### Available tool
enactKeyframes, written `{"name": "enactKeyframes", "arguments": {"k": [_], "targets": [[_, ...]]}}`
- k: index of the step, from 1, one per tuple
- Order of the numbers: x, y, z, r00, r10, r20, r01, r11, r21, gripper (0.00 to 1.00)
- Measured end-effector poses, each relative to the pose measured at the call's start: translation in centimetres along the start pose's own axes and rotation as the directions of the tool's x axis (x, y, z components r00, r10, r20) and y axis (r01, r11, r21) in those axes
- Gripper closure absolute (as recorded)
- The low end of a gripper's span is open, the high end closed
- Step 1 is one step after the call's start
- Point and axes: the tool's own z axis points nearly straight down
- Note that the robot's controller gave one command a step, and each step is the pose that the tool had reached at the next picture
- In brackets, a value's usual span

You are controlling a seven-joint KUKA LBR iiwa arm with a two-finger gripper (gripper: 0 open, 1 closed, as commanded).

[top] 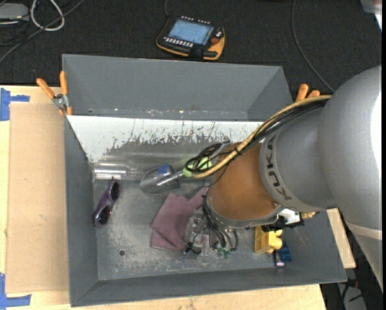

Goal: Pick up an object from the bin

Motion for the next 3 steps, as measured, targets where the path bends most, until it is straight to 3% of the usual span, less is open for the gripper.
{"name": "enactKeyframes", "arguments": {"k": [1,2,3], "targets": [[0.0,0.0,0.0,1.000,0.001,0.000,-0.001,1.000,0.000,1.00],[0.0,-0.2,-2.1,1.000,0.003,-0.011,-0.003,1.000,0.003,1.00],[-1.4,-1.3,-3.2,0.998,-0.070,-0.007,0.070,0.998,0.001,1.00]]}}
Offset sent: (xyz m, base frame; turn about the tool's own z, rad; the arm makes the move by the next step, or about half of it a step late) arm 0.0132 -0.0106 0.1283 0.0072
